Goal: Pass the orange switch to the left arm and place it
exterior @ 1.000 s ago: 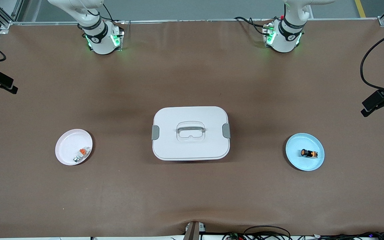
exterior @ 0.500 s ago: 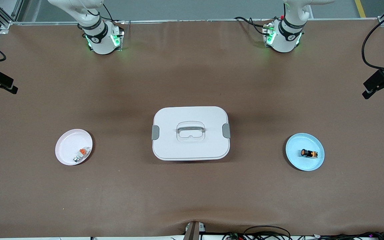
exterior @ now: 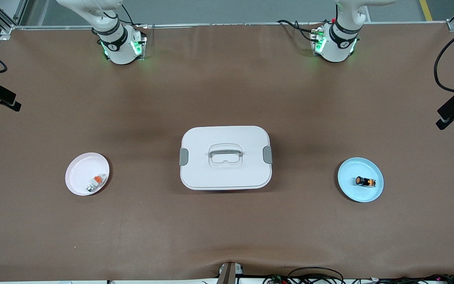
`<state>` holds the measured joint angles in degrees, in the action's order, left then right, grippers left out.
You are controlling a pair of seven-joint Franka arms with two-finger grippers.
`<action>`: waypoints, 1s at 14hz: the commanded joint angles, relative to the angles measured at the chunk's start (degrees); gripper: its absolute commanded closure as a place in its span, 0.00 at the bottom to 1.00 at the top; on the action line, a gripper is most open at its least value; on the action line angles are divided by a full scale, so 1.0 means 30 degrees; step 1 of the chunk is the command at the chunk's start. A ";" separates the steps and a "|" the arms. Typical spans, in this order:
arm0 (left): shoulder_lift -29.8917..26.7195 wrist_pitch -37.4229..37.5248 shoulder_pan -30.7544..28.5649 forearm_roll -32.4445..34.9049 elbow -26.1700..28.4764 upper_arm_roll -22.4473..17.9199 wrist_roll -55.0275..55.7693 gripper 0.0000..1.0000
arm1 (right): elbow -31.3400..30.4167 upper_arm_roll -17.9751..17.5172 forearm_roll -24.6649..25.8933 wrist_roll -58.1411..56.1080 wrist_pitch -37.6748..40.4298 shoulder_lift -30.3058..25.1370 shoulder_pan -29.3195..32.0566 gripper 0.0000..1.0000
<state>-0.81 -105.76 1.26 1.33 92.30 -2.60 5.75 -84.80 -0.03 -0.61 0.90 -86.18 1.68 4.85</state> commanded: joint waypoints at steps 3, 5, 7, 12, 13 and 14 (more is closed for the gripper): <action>0.0037 0.1298 -0.0127 -0.0326 -0.0649 -0.0040 -0.0393 0.00 | -0.0209 -0.0284 -0.0207 0.0548 0.0044 -0.0327 0.0347 0.00; 0.0125 0.1532 0.0048 -0.0297 -0.0619 -0.0040 -0.0364 0.00 | -0.0209 -0.0284 -0.0207 0.0548 0.0044 -0.0327 0.0347 0.00; 0.0125 0.1709 0.0078 -0.0297 -0.0648 0.0018 -0.0306 0.00 | -0.0209 -0.0284 -0.0207 0.0548 0.0074 -0.0327 0.0347 0.00; 0.0095 0.2120 0.0077 -0.0004 -0.0678 0.0018 -0.0305 0.00 | -0.0209 -0.0283 -0.0207 0.0548 0.0103 -0.0326 0.0376 0.00; 0.0125 0.2120 0.0107 -0.0004 -0.0649 0.0018 -0.0305 0.00 | -0.0209 -0.0255 -0.0207 0.0548 0.0103 -0.0327 0.0376 0.00; 0.0154 0.2120 0.0078 -0.0033 -0.0649 0.0018 -0.0305 0.00 | -0.0209 -0.0254 -0.0207 0.0548 0.0103 -0.0327 0.0376 0.00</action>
<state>-0.63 -100.87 1.44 1.33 91.48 -2.53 5.75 -84.80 -0.03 -0.63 1.80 -86.13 1.68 4.85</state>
